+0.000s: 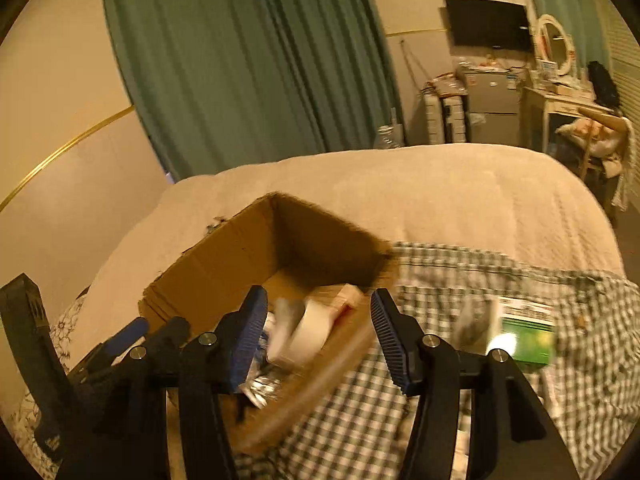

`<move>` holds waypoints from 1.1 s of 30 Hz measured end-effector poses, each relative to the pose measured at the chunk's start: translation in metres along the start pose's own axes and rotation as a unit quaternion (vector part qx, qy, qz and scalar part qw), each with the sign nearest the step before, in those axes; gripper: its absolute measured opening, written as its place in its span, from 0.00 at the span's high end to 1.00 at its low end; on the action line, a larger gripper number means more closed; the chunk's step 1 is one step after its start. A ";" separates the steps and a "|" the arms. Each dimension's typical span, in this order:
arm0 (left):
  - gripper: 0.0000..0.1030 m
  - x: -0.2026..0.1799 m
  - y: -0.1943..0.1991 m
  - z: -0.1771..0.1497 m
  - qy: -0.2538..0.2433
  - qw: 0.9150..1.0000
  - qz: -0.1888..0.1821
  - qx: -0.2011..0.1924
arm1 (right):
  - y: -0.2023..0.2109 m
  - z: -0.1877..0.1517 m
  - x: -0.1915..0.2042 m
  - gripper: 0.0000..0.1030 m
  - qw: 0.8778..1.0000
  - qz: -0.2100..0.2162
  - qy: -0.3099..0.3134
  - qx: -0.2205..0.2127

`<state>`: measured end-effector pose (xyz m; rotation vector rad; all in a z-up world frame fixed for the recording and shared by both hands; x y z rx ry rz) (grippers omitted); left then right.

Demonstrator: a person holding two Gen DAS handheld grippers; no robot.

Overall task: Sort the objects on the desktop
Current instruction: 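Carry the tape roll and water bottle into the box and open both tools, then grasp the white bottle with the right tool while the left grasps the lace cloth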

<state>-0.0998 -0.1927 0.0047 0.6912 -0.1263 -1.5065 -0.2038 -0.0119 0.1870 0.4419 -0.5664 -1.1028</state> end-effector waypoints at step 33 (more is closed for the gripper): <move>0.00 -0.155 -0.095 -0.187 -0.118 0.977 -0.058 0.165 | 0.026 -0.139 -0.190 0.40 0.993 -0.097 0.005 0.065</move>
Point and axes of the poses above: each gripper's, at about its wrist camera, not at the fingertips, and y roughly against the way its jaws point, x to its left, z to its top, the point moved 6 cm from there along -y, roughly the way its jaws point, and after that the axes turned 7 degrees about -z, right-handed, at the moved point
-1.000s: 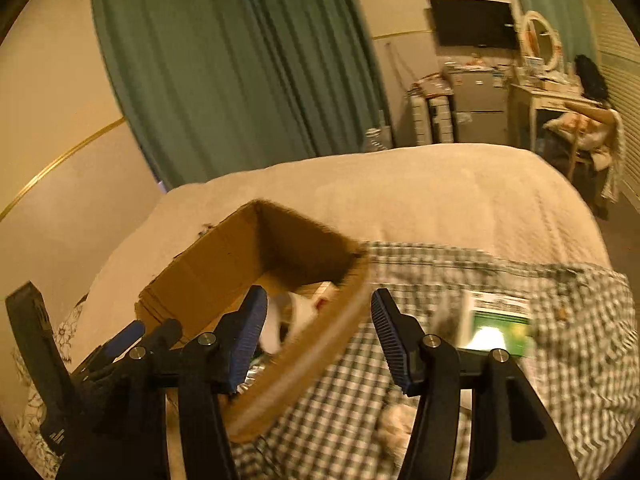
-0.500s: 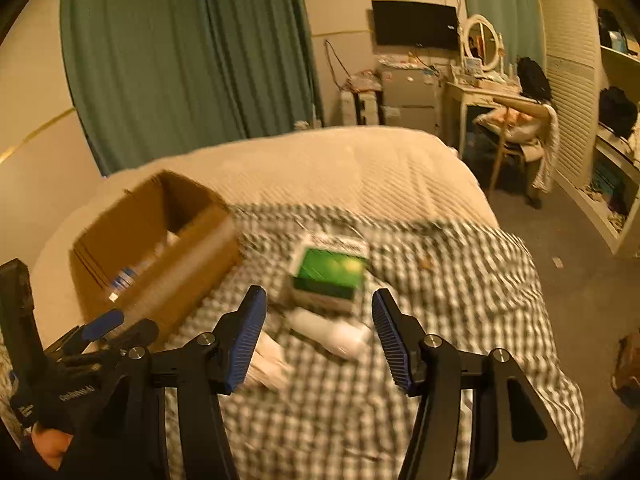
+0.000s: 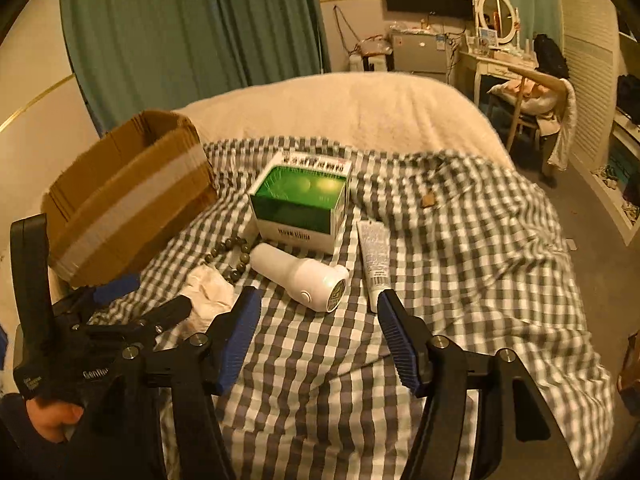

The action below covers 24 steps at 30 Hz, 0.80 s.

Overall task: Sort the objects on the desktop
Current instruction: 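Grasp the white bottle with the right tool while the left grasps the lace cloth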

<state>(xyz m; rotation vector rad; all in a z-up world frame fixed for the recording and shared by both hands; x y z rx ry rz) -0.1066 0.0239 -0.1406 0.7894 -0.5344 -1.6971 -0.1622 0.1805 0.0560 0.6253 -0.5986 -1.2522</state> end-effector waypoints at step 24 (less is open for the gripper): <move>0.66 0.000 -0.015 0.008 -0.050 0.998 -0.015 0.024 | -0.107 0.001 0.020 0.33 0.999 0.003 0.023 0.044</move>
Point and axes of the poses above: each gripper's, at about its wrist camera, not at the fingertips, and y roughly against the way its jaws point, x to its left, z to its top, the point moved 6 cm from there along -y, roughly the way its jaws point, and after that the axes turned 7 degrees about -z, right-handed, at the moved point
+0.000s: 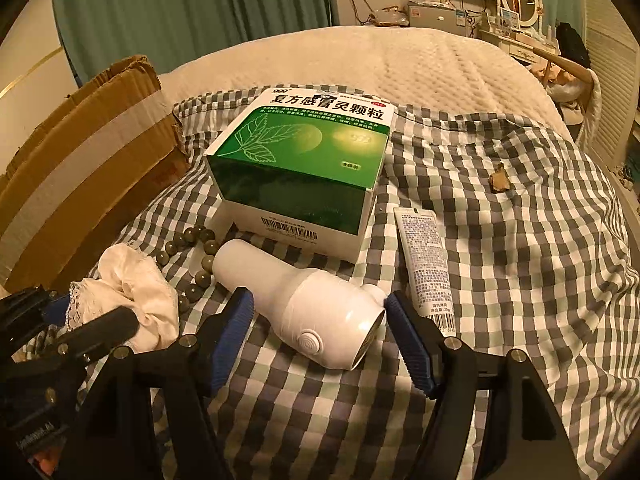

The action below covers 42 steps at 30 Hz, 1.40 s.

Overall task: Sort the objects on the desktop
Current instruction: 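Grasp the white bottle with the right tool while the left grasps the lace cloth, then carry the white bottle and lace cloth into the box and open both tools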

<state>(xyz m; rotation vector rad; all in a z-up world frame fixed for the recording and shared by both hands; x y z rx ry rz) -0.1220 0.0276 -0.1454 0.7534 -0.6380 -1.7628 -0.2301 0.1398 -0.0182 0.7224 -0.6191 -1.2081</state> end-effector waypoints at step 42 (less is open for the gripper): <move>0.66 0.057 0.162 0.064 0.068 0.984 0.008 -0.164 | 0.199 0.061 0.049 0.45 0.996 -0.018 -0.005 -0.092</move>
Point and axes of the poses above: each gripper's, at about its wrist camera, not at the fingertips, and y roughly against the way its jaws point, x to its left, z to its top, the point moved 6 cm from there along -y, roughly the way its jaws point, and after that the axes turned 7 degrees about -z, right-handed, at the moved point
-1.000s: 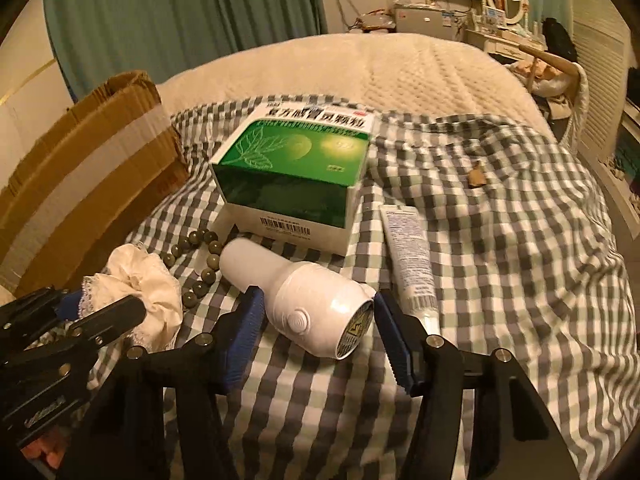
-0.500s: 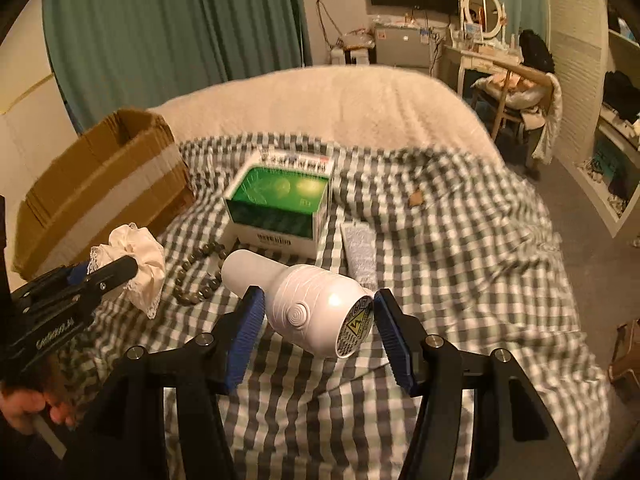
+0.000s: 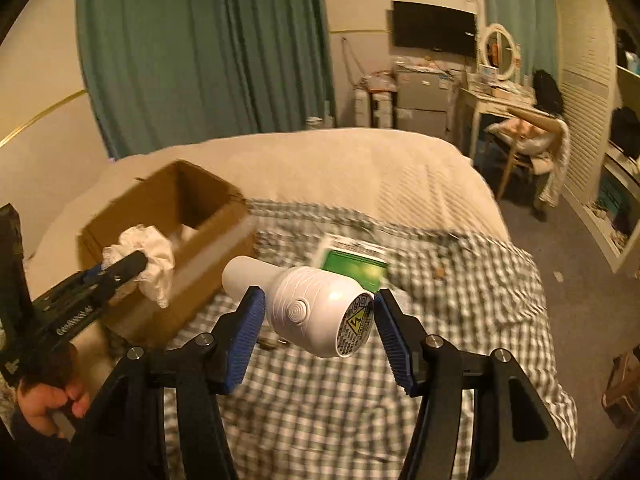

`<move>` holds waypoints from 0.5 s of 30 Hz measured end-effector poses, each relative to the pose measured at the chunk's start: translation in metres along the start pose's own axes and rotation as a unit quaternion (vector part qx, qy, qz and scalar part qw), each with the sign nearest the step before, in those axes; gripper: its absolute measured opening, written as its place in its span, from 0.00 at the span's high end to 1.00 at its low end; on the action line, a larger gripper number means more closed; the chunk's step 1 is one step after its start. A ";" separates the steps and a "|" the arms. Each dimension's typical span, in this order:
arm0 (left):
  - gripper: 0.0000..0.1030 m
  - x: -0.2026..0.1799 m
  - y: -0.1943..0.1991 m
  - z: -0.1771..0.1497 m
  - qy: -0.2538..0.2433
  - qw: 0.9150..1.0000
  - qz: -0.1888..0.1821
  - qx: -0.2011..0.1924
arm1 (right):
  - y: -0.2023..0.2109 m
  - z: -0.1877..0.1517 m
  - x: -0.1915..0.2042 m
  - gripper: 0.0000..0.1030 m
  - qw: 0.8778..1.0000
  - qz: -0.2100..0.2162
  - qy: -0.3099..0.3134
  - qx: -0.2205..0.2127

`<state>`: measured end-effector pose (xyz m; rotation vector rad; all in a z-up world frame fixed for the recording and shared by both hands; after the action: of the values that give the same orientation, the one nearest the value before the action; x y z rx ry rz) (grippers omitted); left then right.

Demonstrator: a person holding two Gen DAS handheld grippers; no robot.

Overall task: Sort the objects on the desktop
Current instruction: 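Carry the white bottle and lace cloth into the box and open both tools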

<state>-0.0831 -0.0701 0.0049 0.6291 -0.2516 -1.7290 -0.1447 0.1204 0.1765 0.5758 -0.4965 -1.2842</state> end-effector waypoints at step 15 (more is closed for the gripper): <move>0.66 0.097 0.027 0.035 0.043 0.996 0.065 -0.040 | -0.058 0.071 0.158 0.46 0.993 0.121 0.016 -0.002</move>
<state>-0.0925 -0.1750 0.0204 0.6124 -0.1586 -1.5747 -0.1989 -0.0528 0.1972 0.5154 -0.5210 -1.0438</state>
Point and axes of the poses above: each gripper's, at about its wrist camera, not at the fingertips, and y roughly against the way its jaws point, x to its left, z to its top, the point moved 6 cm from there along -y, roughly the way its jaws point, and after that the axes turned 7 degrees about -z, right-handed, at the moved point
